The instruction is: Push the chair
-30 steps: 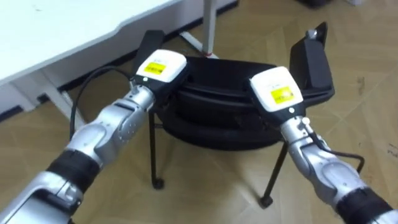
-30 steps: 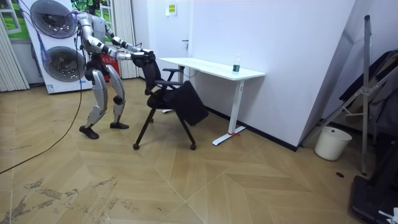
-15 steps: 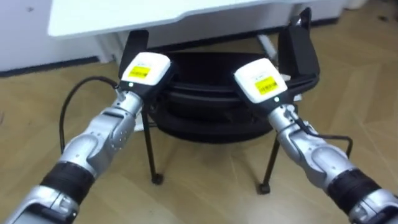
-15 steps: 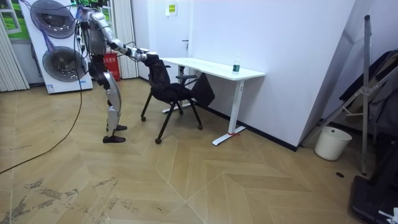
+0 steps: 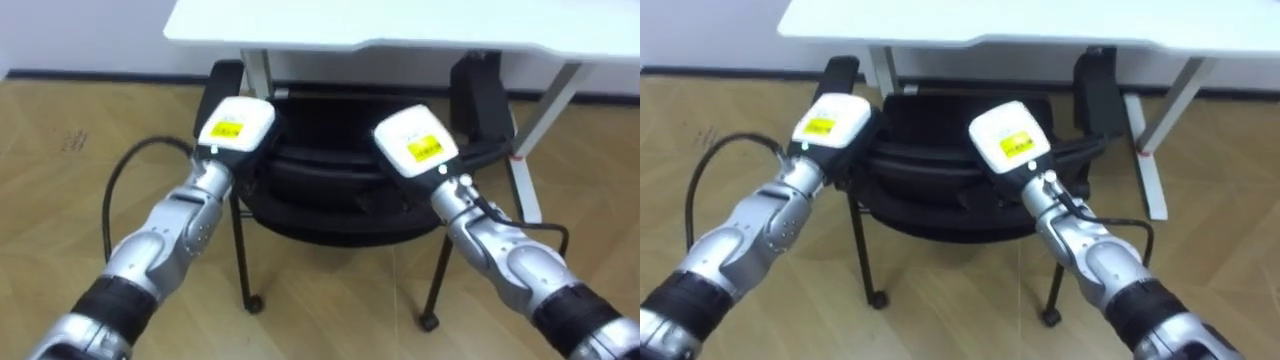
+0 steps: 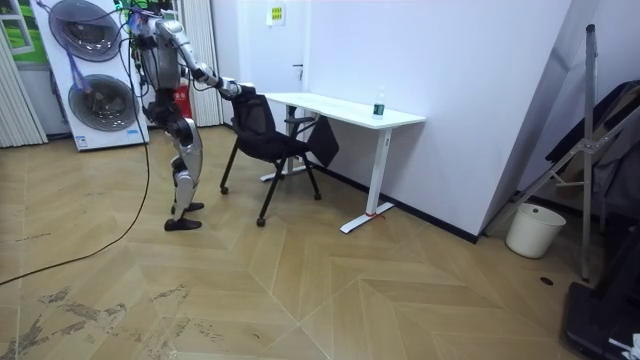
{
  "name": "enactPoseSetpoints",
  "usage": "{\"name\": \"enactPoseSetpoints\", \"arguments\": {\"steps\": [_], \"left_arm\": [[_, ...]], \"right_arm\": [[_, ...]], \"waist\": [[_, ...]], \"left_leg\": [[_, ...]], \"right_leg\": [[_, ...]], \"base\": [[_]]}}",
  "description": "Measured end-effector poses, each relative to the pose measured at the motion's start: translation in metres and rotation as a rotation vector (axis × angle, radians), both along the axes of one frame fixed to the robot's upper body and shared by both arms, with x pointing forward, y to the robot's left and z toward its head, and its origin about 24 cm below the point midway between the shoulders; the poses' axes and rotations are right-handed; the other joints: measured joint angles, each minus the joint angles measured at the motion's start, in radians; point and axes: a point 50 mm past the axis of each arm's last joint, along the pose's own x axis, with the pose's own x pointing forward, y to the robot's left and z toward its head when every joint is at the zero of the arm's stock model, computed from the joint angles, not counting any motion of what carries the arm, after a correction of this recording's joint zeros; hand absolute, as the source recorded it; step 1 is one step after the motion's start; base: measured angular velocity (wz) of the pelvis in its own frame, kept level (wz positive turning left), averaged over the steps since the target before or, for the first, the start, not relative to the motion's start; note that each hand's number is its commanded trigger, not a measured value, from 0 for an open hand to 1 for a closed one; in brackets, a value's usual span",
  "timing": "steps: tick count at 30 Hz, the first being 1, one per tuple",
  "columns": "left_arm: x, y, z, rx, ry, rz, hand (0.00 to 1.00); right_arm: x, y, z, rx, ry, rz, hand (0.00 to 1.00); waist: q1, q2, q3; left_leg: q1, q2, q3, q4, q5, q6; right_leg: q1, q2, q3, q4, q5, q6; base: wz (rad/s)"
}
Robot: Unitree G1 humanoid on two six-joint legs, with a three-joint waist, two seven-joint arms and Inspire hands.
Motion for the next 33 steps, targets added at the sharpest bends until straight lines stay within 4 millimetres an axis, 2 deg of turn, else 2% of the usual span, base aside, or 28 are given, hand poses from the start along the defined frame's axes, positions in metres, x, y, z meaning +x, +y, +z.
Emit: {"name": "enactPoseSetpoints", "arguments": {"steps": [3,6,7,10,13,19,22,25,29,31,33], "left_arm": [[-0.002,-0.001,-0.002,-0.01,0.008,0.002,1.0],[-0.002,-0.001,-0.003,-0.013,0.011,0.004,1.0],[-0.004,0.0,-0.005,-0.015,0.014,0.005,1.0],[-0.012,0.001,-0.012,-0.021,0.031,0.009,1.0],[-0.013,0.001,-0.013,-0.022,0.036,0.007,1.0],[-0.014,0.001,-0.014,-0.02,0.044,0.002,1.0],[-0.014,0.0,-0.014,-0.031,0.054,0.003,1.0],[-0.013,-0.001,-0.014,-0.035,0.059,0.004,1.0],[-0.014,-0.002,-0.014,-0.041,0.056,0.002,1.0],[-0.013,-0.003,-0.013,-0.046,0.049,0.002,1.0],[-0.014,-0.004,-0.014,-0.051,0.045,0.0,1.0]], "right_arm": [[-0.002,-0.001,0.0,-0.003,0.001,0.002,1.0],[-0.003,-0.001,-0.002,-0.006,0.006,0.003,1.0],[-0.004,-0.002,-0.003,-0.008,0.008,0.004,1.0],[-0.009,-0.002,-0.008,-0.014,0.018,0.015,1.0],[-0.011,-0.002,-0.009,-0.02,0.017,0.022,1.0],[-0.011,-0.002,-0.01,-0.023,0.019,0.019,1.0],[-0.01,-0.003,-0.009,-0.033,0.005,0.022,1.0],[-0.009,-0.004,-0.008,-0.038,-0.001,0.023,1.0],[-0.01,-0.006,-0.008,-0.043,-0.017,0.024,1.0],[-0.01,-0.007,-0.007,-0.043,-0.029,0.024,1.0],[-0.01,-0.008,-0.007,-0.042,-0.031,0.024,1.0]], "waist": [[0.008,0.002,-0.0016],[0.018,0.003,-0.0035],[0.028,0.004,-0.0044],[0.049,0.004,-0.0135],[0.076,0.005,-0.0178],[0.075,0.008,-0.019],[0.084,0.016,-0.0179],[0.083,0.025,-0.0173],[0.083,0.033,-0.0156],[0.08,0.04,-0.0138],[0.08,0.038,-0.0137]], "left_leg": [[-0.009,-0.002,0.025,0.022,-0.002,0.003],[0.002,-0.002,0.032,0.023,-0.003,0.005],[0.01,-0.002,0.037,0.022,-0.004,0.006],[0.032,-0.002,0.047,0.022,-0.014,0.011],[0.045,-0.002,0.047,0.015,-0.018,0.014],[0.062,-0.001,0.05,0.003,-0.028,0.02],[0.06,-0.001,0.097,0.003,-0.033,0.027],[0.058,-0.001,0.112,0.011,-0.042,0.041],[0.059,-0.002,0.146,0.022,-0.06,0.057],[0.06,-0.008,0.164,0.025,-0.071,0.074],[0.065,-0.021,0.187,0.029,-0.081,0.089]], "right_leg": [[0.001,0.001,0.03,-0.009,-0.012,-0.021],[0.0,0.0,0.05,-0.01,-0.012,-0.021],[0.0,0.0,0.069,-0.009,-0.012,-0.021],[0.014,-0.001,0.1,-0.013,-0.01,-0.018],[0.009,-0.002,0.14,-0.013,-0.008,-0.015],[0.005,-0.005,0.166,-0.006,-0.005,-0.009],[-0.021,-0.02,0.194,0.02,-0.01,0.001],[-0.029,-0.025,0.216,0.03,-0.013,0.009],[-0.041,-0.028,0.269,0.042,-0.013,0.026],[-0.048,-0.035,0.292,0.05,-0.016,0.043],[-0.064,-0.043,0.344,0.081,-0.025,0.057]], "base": [[-0.07],[-0.16],[-0.24],[-0.32],[-0.33],[-0.14],[-0.22],[-0.14],[-0.12],[-0.14],[-0.19]]}}
